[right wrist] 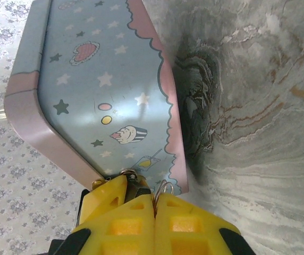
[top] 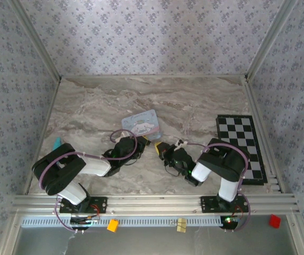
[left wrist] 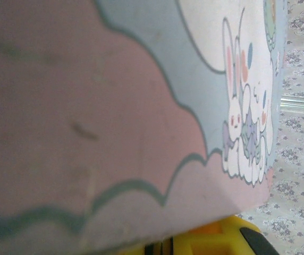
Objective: Unlock the padlock with the key
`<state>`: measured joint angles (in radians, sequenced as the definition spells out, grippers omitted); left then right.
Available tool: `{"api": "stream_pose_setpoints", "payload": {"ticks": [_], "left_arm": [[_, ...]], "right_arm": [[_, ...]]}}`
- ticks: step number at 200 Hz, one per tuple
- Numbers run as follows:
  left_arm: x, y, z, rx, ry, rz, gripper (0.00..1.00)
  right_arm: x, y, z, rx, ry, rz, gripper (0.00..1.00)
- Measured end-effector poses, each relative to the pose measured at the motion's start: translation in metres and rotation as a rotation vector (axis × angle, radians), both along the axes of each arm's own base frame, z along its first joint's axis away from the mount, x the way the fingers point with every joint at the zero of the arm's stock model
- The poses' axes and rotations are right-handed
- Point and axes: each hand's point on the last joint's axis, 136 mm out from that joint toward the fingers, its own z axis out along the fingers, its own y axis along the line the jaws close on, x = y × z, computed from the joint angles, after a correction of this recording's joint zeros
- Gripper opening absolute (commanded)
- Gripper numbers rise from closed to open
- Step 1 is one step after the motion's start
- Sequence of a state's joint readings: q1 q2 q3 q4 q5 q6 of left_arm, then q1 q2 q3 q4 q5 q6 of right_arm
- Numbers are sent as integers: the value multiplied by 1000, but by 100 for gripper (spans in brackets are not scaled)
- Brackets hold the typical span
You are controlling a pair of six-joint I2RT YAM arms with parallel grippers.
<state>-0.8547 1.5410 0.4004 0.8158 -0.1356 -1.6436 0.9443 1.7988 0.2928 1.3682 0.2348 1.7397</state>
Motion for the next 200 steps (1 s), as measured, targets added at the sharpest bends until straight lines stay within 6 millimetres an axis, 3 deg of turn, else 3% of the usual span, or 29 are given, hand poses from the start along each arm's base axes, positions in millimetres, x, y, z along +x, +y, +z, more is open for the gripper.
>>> {"api": "stream_pose_setpoints", "payload": {"ticks": [200], "left_arm": [[3, -2, 3, -12, 0, 5, 3]], "right_arm": [[1, 10, 6, -7, -23, 28, 0]]}}
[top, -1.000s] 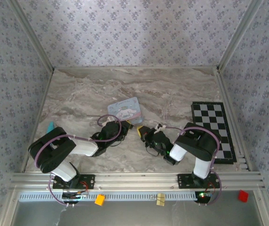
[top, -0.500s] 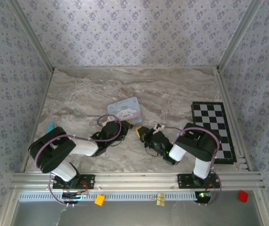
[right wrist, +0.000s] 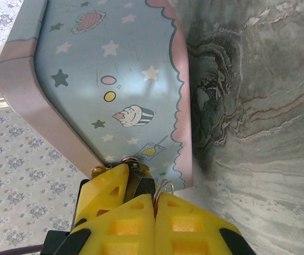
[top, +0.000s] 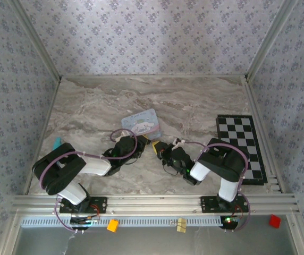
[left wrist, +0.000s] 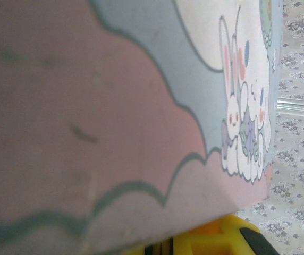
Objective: Unlock the padlock with the key
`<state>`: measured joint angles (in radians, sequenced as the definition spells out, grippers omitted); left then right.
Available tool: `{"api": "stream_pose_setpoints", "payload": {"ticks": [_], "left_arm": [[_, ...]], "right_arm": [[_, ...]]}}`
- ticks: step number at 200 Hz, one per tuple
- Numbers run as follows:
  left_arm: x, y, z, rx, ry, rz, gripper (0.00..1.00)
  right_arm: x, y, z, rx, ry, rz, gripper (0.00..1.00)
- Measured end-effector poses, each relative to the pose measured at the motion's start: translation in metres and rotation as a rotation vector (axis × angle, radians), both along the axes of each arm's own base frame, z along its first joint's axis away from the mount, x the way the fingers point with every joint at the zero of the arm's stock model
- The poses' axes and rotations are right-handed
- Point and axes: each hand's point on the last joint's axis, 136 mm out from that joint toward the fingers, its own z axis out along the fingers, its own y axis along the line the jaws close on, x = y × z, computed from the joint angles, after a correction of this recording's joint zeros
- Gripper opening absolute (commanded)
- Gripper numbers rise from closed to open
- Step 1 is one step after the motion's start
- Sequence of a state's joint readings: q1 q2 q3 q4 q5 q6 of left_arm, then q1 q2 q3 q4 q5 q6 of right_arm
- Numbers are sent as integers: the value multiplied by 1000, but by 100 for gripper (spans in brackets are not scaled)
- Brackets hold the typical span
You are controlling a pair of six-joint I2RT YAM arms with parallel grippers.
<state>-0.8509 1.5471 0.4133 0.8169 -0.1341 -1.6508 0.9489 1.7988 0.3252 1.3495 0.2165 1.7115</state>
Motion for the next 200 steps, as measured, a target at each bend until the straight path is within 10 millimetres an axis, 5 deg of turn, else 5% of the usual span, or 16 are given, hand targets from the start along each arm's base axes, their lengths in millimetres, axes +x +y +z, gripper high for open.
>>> {"api": "stream_pose_setpoints", "payload": {"ticks": [200], "left_arm": [[12, -9, -7, 1, -2, -2, 2]], "right_arm": [[14, -3, -8, -24, 25, 26, 0]]}}
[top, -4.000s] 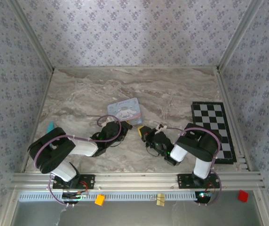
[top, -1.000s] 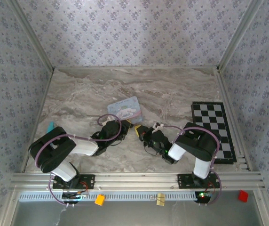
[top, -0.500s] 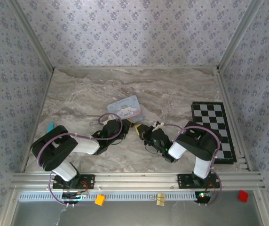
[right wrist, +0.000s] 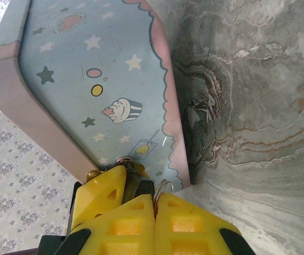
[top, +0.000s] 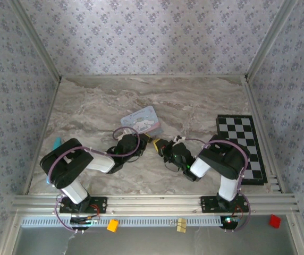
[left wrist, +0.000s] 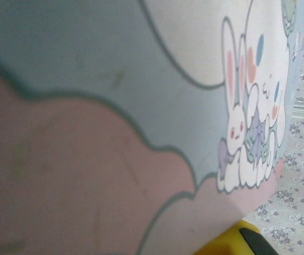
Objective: Unlock the padlock with the key
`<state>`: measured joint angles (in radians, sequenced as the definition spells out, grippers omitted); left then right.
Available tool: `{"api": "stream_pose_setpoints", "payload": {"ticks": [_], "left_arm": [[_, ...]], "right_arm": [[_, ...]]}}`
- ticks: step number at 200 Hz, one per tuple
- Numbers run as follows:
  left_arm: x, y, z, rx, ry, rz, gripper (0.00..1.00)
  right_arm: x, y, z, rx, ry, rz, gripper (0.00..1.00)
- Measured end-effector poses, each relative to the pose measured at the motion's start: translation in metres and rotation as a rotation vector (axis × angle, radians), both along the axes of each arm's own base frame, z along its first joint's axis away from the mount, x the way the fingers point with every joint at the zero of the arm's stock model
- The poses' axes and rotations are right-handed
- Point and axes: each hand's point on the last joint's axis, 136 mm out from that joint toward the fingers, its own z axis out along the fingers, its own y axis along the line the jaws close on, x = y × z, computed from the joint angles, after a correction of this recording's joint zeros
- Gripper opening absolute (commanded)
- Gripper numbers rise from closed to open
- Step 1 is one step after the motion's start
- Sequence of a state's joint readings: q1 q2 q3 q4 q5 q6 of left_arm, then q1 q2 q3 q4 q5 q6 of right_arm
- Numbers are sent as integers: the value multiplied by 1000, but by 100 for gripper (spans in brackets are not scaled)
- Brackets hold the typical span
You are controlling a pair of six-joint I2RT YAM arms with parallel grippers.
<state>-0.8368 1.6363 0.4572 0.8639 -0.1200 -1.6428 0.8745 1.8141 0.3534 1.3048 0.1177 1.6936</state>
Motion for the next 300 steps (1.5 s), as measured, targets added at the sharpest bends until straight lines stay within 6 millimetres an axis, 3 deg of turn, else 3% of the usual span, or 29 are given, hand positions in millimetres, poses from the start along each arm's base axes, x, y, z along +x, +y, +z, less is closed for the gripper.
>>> {"api": "stream_pose_setpoints", "payload": {"ticks": [45, 76, 103, 132, 152, 172, 198, 212, 234, 252, 300], "left_arm": [[-3, 2, 0, 6, 21, -16, 2], [-7, 2, 2, 3, 41, -44, 2], [-5, 4, 2, -5, 47, -50, 2], [-1, 8, 2, -7, 53, -53, 2], [1, 13, 1, 7, 57, -60, 2], [3, 18, 0, 23, 62, -64, 2], [3, 22, -1, 32, 65, -73, 2], [3, 23, -2, 36, 66, -83, 2], [2, 23, -2, 44, 65, -106, 2], [-1, 24, -3, 61, 73, -131, 2], [-7, 27, -6, 100, 85, -175, 2]], "right_arm": [[-4, 2, 0, -5, 3, 50, 20], [-20, 5, 1, -13, 12, 136, 47], [-36, -4, -5, -53, 20, 179, 55], [-49, -20, -8, -119, 4, 211, 55], [-51, -27, 5, -189, -66, 247, 55], [-52, -32, 29, -333, -195, 278, 55], [-63, -34, 86, -545, -496, 289, 56], [-66, -42, 99, -642, -634, 272, 56], [-64, -60, 82, -855, -752, 275, 51], [-67, -61, 64, -1023, -829, 352, 36], [-76, -44, 50, -1254, -1059, 499, 41]]}}
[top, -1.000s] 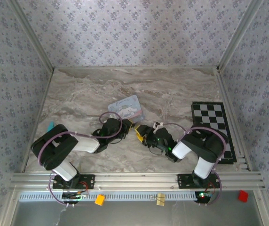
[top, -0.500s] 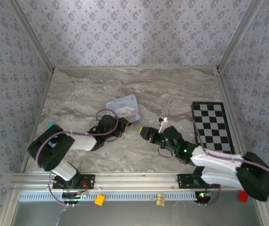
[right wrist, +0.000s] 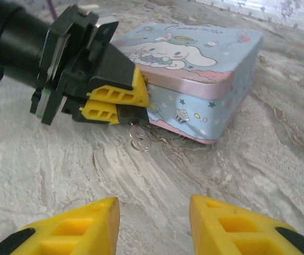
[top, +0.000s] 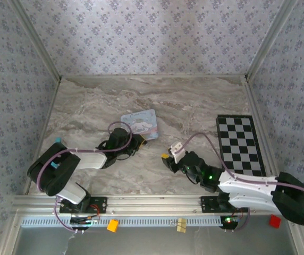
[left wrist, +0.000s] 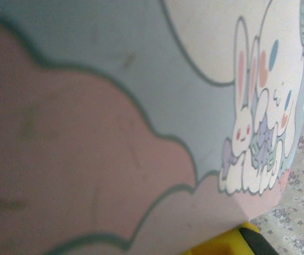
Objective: Unlock the padlock with the key
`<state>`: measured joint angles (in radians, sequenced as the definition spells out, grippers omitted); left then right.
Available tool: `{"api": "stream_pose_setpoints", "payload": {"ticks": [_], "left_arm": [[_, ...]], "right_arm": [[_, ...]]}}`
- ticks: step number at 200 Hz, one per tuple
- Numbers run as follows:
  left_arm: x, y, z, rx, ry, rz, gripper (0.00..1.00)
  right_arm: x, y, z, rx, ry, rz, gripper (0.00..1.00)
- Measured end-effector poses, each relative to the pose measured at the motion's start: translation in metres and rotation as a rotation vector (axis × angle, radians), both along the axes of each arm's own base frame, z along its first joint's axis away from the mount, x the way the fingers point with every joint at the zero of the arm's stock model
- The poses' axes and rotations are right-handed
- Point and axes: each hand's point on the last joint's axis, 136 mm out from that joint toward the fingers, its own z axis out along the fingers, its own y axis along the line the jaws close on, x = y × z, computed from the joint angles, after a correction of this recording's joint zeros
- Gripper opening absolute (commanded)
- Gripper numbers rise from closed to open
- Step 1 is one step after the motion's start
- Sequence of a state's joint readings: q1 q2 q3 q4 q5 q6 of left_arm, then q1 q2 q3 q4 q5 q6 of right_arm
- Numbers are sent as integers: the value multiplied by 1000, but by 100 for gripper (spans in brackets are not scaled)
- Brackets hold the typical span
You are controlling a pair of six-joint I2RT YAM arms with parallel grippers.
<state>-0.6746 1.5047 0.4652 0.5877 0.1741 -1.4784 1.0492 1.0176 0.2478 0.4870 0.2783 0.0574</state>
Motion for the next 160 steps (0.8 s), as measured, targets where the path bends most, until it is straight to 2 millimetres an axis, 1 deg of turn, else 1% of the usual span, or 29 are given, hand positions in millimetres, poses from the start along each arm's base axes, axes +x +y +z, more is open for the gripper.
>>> {"api": "stream_pose_setpoints", "payload": {"ticks": [30, 66, 86, 121, 160], "left_arm": [[-4, 0, -2, 22, 0, -30, 3], [-7, 0, -3, 39, -8, -54, 3], [-8, -1, -4, 48, -11, -70, 3], [-10, -2, -5, 66, -8, -90, 3], [-11, -1, -6, 76, -6, -99, 3]], "right_arm": [[4, 14, -13, -111, -74, 45, 39], [8, 36, -31, -217, -150, 85, 36], [15, 49, -33, -235, -188, 85, 34], [29, 65, -32, -241, -241, 60, 31], [33, 75, -42, -283, -261, 68, 31]]}}
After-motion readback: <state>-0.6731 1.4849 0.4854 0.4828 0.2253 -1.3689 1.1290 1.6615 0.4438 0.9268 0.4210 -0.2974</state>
